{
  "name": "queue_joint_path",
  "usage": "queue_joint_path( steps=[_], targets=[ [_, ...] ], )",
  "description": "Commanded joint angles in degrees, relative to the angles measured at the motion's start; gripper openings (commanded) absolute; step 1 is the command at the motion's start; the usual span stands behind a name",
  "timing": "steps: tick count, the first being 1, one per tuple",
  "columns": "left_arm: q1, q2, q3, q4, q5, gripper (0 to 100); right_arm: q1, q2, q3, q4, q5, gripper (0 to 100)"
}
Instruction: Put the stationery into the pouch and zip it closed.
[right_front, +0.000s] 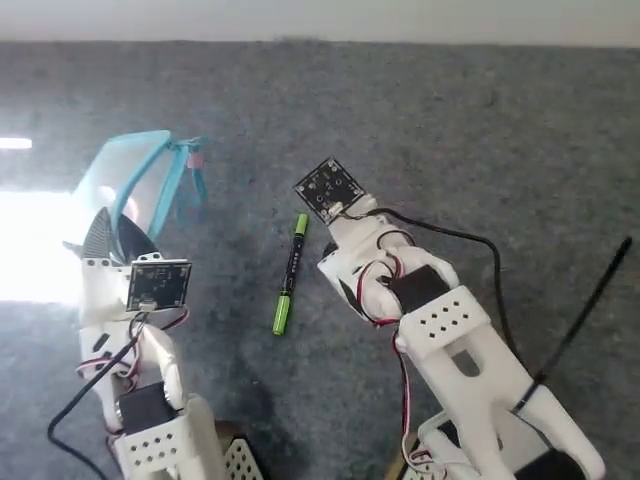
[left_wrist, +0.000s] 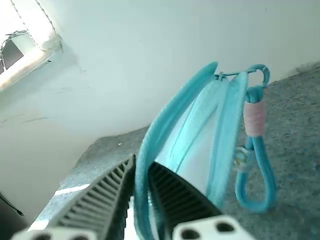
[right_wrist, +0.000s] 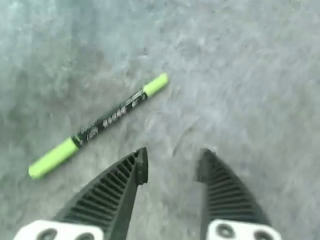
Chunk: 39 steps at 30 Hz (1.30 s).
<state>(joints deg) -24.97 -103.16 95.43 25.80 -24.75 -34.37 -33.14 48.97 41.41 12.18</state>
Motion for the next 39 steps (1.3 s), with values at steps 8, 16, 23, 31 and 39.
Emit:
queue_joint_path(
  steps=[8, 16, 23, 31, 39],
  targets=[
    [-5.45, -1.32, -1.01, 2.55, -0.70, 1, -3.47, 20.62, -13.80, -2.59, -19.34, 34.3],
    [-9.32, -1.32, -1.36, 2.55, -0.79, 1, -6.29, 43.82, -29.71, -2.07, -29.10, 27.2],
    [-8.97, -1.32, -1.01, 2.55, -1.93, 1, -6.55, 49.36, -33.05, -2.15, -29.10, 27.1],
    [-8.97, -1.32, -1.01, 2.55, -1.93, 1, -8.40, 48.04, -34.11, -2.07, -35.69, 27.0],
    [-9.14, -1.32, -1.01, 2.55, -2.02, 1, -8.57, 41.89, -34.20, -4.00, -42.64, 27.0]
  ],
)
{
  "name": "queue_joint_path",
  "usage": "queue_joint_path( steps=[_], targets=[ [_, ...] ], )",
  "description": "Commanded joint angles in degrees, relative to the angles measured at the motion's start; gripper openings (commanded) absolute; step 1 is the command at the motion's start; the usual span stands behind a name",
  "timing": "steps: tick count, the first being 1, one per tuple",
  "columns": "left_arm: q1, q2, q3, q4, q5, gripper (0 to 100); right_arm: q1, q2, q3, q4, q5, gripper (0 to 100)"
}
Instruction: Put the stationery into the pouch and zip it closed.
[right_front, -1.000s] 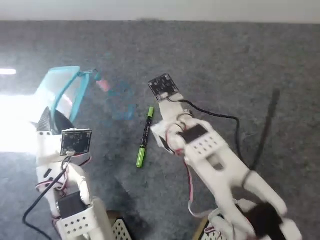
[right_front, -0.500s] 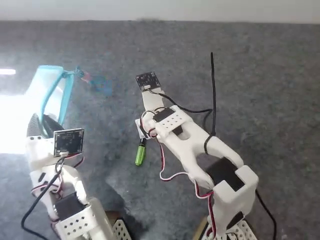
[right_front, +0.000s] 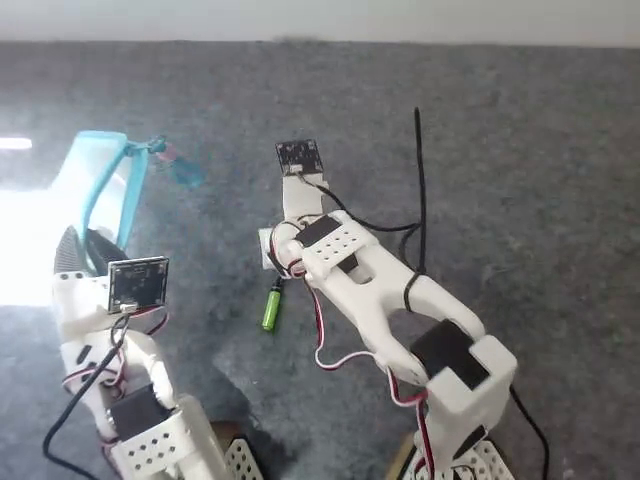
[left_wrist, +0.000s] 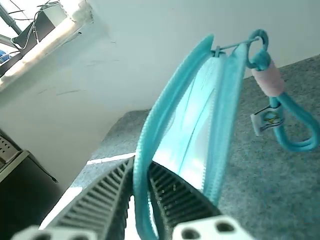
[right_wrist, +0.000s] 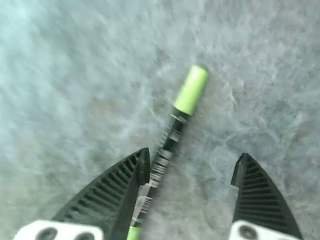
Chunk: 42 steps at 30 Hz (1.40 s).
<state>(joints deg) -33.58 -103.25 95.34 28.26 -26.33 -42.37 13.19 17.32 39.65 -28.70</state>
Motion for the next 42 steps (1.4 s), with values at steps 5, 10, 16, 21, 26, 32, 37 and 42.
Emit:
queue_joint_path(
  steps=[5, 10, 16, 21, 26, 32, 37, 42],
  targets=[
    [-0.35, -1.23, -0.92, 0.18, -0.44, 1, -0.57, -0.13, -2.64, -7.78, -2.02, 27.0],
    [-0.62, -1.23, -0.92, 0.18, -0.44, 1, -0.48, 6.11, -5.01, -6.81, -2.02, 27.0],
    [-0.53, -1.23, -0.92, 0.18, -0.44, 1, -0.40, 12.35, -11.34, 1.63, -2.02, 14.2],
    [-0.53, -1.23, -0.92, 0.18, -0.44, 1, 0.13, 15.16, -15.21, 6.11, -1.93, 3.2],
    [-0.35, -1.23, -0.92, 0.18, -0.44, 1, 0.48, 15.25, -16.35, 12.44, -1.58, 0.7],
    [-0.26, -1.23, -1.19, 0.18, -0.44, 1, 8.66, 7.78, -19.34, 19.91, -1.58, 0.6],
    [3.34, -1.23, -4.53, 6.42, -0.44, 1, 16.31, -12.88, -19.87, 21.93, 1.49, 0.6],
    [11.43, -1.23, -11.12, 20.84, 1.67, 1, 18.59, -34.15, -19.69, 21.85, 4.04, 0.6]
  ],
)
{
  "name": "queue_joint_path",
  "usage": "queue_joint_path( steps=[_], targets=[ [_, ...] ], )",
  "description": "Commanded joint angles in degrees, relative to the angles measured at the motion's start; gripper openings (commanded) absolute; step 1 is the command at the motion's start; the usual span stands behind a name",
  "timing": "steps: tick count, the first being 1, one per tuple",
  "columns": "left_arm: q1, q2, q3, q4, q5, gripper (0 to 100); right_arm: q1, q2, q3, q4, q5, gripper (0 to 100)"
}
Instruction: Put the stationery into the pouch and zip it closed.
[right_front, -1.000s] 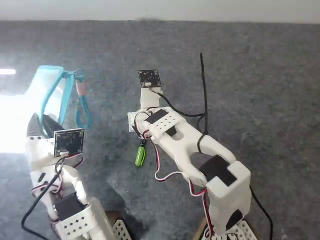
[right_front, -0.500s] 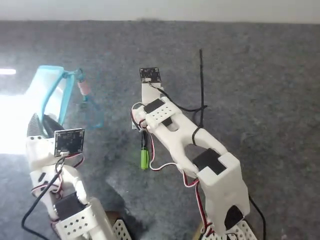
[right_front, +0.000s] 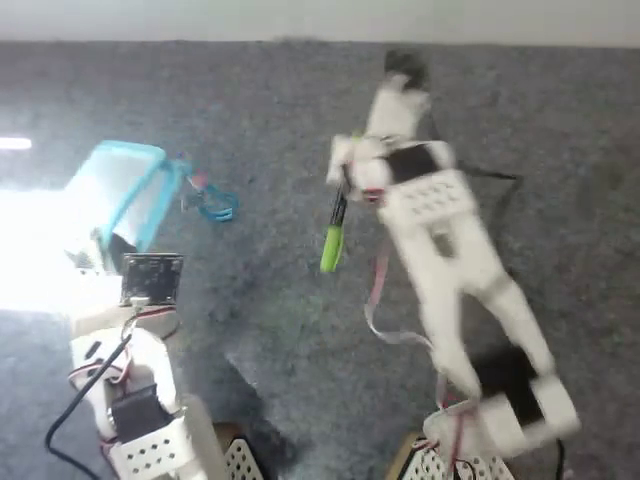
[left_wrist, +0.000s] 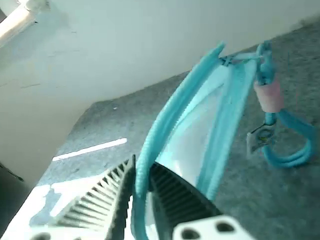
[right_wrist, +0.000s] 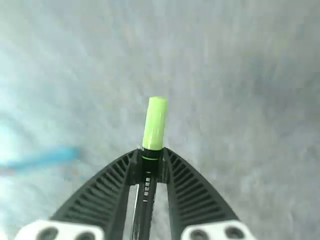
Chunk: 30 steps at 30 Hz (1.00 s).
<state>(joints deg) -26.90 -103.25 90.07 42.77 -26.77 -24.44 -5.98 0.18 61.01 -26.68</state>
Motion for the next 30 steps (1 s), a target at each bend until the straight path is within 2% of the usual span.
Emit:
queue_joint_path(
  steps=[1, 4, 8, 13, 16, 18, 22, 30],
  targets=[
    [6.59, -1.23, -7.08, 8.53, 3.78, 1, 0.66, -18.59, -2.46, 0.40, 2.11, 0.6],
    [13.10, -1.23, -10.77, 14.59, 8.00, 1, 0.92, -28.00, 1.41, -3.38, 3.69, 0.6],
    [24.00, -1.14, -15.43, 19.78, 16.18, 1, 0.66, -39.78, 15.82, -15.78, 7.21, 0.6],
    [33.32, -1.14, -16.57, 16.09, 20.40, 1, 0.57, -51.03, 37.36, -34.24, 13.98, 0.6],
    [39.91, -1.14, -16.92, 13.80, 23.03, 1, 0.57, -52.09, 42.73, -42.51, 18.29, 0.6],
    [43.34, -1.14, -17.80, 13.80, 24.18, 1, 0.57, -51.91, 43.08, -44.44, 18.55, 0.6],
    [45.01, -1.14, -20.26, 13.27, 26.81, 1, -1.27, -52.18, 42.29, -46.37, 18.37, 0.6],
    [45.01, -1.14, -22.46, 11.52, 27.16, 1, -8.84, -52.18, 40.97, -46.99, 18.55, 0.6]
  ],
)
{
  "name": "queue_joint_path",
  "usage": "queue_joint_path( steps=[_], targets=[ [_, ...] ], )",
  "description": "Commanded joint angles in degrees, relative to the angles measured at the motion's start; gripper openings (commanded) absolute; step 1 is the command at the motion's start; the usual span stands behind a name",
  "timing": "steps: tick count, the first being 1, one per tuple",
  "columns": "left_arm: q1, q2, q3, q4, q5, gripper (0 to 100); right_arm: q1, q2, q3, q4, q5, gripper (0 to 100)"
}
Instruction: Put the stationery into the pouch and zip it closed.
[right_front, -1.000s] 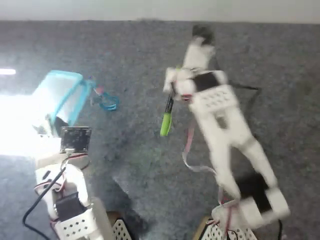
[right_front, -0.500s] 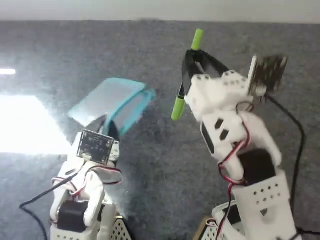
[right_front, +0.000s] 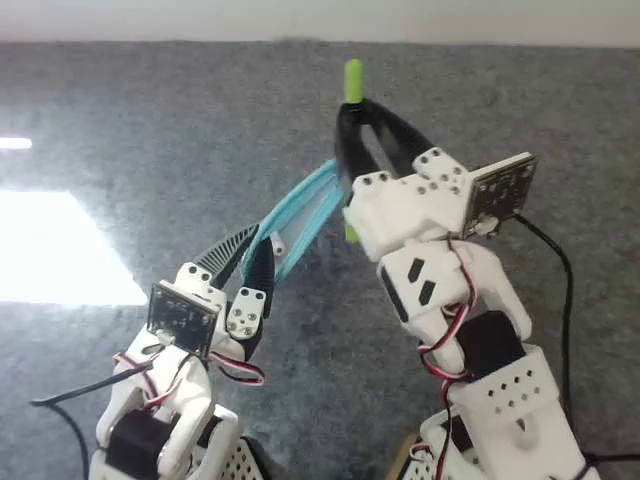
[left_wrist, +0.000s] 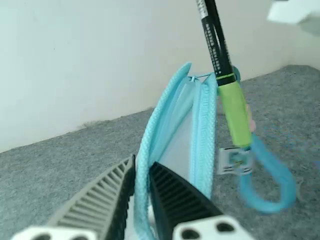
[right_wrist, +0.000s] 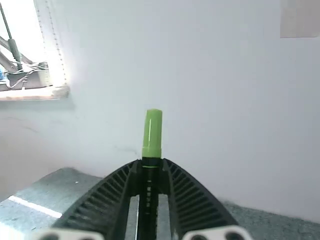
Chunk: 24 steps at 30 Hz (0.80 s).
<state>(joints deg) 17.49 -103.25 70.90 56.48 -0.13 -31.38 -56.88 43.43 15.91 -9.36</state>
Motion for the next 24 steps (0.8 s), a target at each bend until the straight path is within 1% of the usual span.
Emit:
queue_joint_path(
  steps=[1, 5, 6, 10, 14, 18, 21, 24],
  targets=[
    [0.62, -1.14, -2.68, -2.11, 0.53, 1, -2.95, -1.19, -2.73, -2.77, 1.58, 0.6],
    [0.79, -1.14, 0.75, -3.34, 0.53, 1, -4.53, -0.66, -6.07, -5.67, 10.90, 0.6],
    [0.79, -1.14, 1.98, -4.13, 0.53, 1, -4.53, -0.66, -7.38, -5.85, 12.04, 0.6],
    [0.88, -1.14, 4.26, -6.51, 0.53, 1, -4.70, 1.89, -10.81, -6.29, 12.40, 0.6],
    [0.88, -1.14, 4.26, -5.27, 0.62, 1, -8.84, 4.53, -10.46, -11.21, 12.66, 0.6],
    [0.70, -1.14, 4.35, -4.84, 0.62, 1, -11.82, 6.90, -10.29, -12.62, 12.66, 0.6],
    [0.62, -1.14, 4.09, -4.84, 0.62, 1, -11.91, 7.87, -7.82, -14.11, 12.40, 0.6],
    [0.53, -1.14, 3.30, -4.66, 0.62, 1, -12.00, 7.87, -2.29, -17.63, 12.57, 0.6]
  ],
)
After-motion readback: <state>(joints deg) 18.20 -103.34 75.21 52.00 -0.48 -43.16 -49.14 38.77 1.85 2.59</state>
